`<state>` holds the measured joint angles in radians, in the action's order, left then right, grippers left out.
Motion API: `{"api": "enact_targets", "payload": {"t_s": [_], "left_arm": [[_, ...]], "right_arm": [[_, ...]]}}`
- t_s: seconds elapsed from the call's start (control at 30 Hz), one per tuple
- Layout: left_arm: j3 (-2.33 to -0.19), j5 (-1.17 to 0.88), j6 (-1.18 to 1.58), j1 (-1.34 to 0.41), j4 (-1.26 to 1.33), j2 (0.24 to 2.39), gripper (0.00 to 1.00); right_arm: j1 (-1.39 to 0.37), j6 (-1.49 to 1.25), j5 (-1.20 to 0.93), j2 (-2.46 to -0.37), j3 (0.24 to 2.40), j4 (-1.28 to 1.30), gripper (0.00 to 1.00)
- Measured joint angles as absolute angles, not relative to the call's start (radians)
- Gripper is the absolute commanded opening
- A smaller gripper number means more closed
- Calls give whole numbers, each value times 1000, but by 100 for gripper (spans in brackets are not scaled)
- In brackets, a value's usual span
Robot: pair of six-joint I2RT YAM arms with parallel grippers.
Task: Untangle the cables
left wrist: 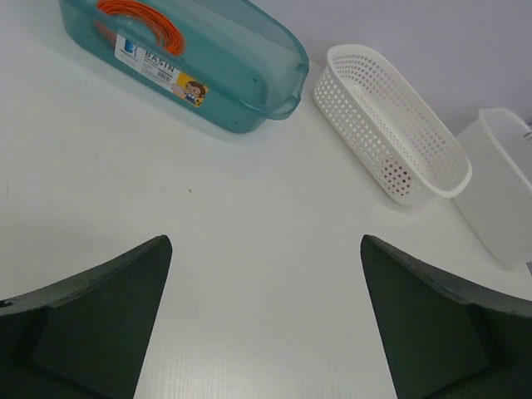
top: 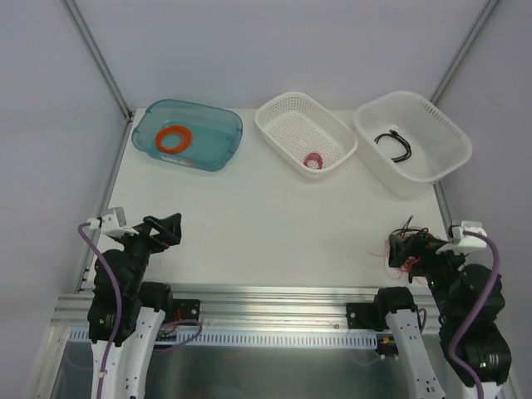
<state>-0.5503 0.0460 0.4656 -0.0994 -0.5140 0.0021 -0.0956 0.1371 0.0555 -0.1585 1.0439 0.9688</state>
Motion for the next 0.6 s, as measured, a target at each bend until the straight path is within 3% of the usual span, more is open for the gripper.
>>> {"api": "enact_targets", "payload": {"t_s": [0.3, 0.6], "left_arm": [[-507, -9, 521, -112, -514, 48, 99], [-517, -163, 500, -126, -513, 347, 99]], "right_arm": [[-94, -53, 116, -463, 965, 958, 97], [-47, -276, 390, -725, 864, 918, 97]]}}
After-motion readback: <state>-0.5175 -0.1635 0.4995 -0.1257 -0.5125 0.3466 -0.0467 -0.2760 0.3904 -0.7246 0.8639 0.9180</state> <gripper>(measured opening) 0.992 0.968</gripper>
